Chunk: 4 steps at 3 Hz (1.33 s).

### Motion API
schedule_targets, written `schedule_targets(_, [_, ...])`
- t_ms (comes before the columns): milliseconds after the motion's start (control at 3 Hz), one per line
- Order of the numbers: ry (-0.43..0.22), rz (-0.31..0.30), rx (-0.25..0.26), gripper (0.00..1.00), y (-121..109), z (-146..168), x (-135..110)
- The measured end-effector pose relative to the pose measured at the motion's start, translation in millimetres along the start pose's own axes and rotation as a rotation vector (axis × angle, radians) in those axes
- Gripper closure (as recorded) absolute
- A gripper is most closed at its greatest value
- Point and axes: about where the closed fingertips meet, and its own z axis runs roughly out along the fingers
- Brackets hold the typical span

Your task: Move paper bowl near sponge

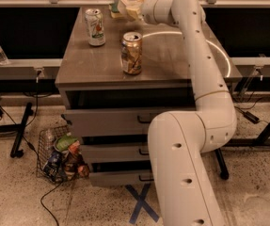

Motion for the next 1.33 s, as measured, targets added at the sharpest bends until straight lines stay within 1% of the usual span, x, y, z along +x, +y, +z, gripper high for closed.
schedule_targets(333, [0.045,-0.086,0.015,0.71,-2.4,2.7,3.5])
schedule_targets(667, [0.079,-0.129,0.023,0.48,-4.5,3.8,11.4])
schedule_targets(1000, [0.105,-0.149,0.026,0.25,-6.4,2.6,19.7])
schedule_targets(1333, [0.111,-0.143,0.028,0.0,-10.7,-4.8,23.5])
